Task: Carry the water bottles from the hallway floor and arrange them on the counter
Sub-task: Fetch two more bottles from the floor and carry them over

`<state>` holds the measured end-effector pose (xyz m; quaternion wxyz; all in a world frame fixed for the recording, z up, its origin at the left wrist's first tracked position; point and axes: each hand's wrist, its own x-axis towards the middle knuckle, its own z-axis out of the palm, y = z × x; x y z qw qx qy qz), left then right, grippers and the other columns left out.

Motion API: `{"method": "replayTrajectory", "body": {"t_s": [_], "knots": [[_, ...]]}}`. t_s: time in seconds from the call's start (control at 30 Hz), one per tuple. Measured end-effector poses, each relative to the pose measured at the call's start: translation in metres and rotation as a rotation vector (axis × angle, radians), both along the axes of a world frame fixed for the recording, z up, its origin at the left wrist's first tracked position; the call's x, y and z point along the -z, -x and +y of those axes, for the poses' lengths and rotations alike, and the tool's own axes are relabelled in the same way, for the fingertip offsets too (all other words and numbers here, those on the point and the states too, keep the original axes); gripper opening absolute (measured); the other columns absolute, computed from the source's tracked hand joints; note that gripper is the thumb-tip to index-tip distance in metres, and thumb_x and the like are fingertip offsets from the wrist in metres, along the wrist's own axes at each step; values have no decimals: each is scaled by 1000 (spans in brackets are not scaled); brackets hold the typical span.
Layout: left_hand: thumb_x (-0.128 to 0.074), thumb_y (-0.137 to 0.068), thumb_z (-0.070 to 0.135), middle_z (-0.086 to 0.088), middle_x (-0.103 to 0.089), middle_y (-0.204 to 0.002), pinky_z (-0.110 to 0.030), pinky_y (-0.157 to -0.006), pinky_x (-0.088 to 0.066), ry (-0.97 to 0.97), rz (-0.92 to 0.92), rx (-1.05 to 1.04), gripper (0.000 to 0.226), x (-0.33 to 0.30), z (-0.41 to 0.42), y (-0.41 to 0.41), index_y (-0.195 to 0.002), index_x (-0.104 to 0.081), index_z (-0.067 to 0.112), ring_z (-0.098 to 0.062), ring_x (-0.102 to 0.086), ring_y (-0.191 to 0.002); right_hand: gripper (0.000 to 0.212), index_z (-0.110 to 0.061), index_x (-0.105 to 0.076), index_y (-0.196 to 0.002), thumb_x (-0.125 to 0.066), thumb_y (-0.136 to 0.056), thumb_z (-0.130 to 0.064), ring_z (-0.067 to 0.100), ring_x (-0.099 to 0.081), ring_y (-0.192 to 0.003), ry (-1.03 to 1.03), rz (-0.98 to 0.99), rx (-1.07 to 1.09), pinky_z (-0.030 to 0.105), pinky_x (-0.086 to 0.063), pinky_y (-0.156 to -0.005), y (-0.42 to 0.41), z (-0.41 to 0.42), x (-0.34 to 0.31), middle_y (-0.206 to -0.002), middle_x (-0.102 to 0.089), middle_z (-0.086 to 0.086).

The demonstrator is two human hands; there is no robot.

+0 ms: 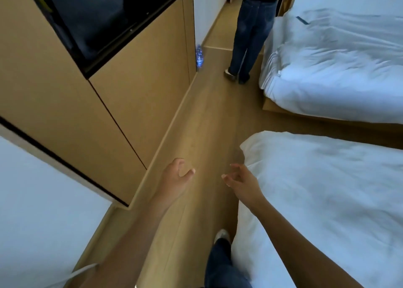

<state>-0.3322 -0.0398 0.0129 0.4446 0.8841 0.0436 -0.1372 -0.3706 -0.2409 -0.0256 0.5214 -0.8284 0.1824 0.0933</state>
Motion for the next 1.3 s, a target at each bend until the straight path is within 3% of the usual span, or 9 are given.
{"method": "replayTrajectory", "body": {"t_s": [0.17, 0.3, 0.43, 0.57, 0.87, 1.1, 1.3], "knots": [[-67, -90, 21, -15, -56, -133, -26, -95, -41, 63, -1, -66, 42, -11, -66, -101, -128, -54, 7, -23, -54, -124, 51, -21, -47, -136, -65, -92, -40, 15, -61, -104, -30, -11, 28, 29, -51, -88, -106, -72, -19, -114, -60, -5], [-68, -88, 18, -17, -58, -132, -28, -97, -42, 79, -5, -110, 42, -16, -107, -174, -126, -55, 5, -24, -56, -122, 49, -19, -49, -135, -65, -93, -37, 13, -63, -95, -33, -20, 39, 21, -50, -75, -176, -118, -24, -101, -61, -8], [-68, -88, 21, -15, -57, -133, -31, -100, -42, 83, -8, -105, 42, -14, -140, -242, -126, -56, 8, -23, -56, -121, 49, -18, -49, -135, -66, -92, -36, 10, -63, -93, -37, -18, 37, 17, -47, -69, -236, -148, -23, -99, -64, -6], [-65, -90, 32, -6, -53, -136, -29, -98, -42, 87, 1, -44, 44, 0, -167, -309, -129, -52, 17, -19, -52, -123, 50, -19, -47, -135, -66, -92, -36, 11, -62, -95, -55, -4, 35, 19, -48, -73, -296, -175, -20, -104, -65, -2], [-69, -87, 31, -7, -59, -128, -27, -89, -43, 107, 1, 15, 40, 24, -254, -539, -122, -56, 16, -22, -58, -114, 50, -18, -49, -134, -69, -90, -33, 6, -64, -87, -21, -7, 89, 11, -44, -59, -510, -259, -10, -100, -66, -4], [-67, -88, 33, -5, -58, -129, -24, -86, -39, 86, -9, -8, 42, 14, -288, -689, -125, -55, 16, -21, -56, -117, 50, -22, -50, -132, -70, -88, -36, 1, -62, -83, 7, -8, 85, 7, -41, -54, -664, -305, -15, -96, -63, -11], [-66, -89, 33, -5, -56, -130, -26, -87, -40, 79, 20, -9, 42, 25, -330, -799, -126, -54, 17, -21, -55, -118, 51, -20, -47, -134, -69, -90, -32, 5, -62, -87, -51, 8, 107, 15, -43, -63, -779, -343, 1, -98, -63, -6]]}}
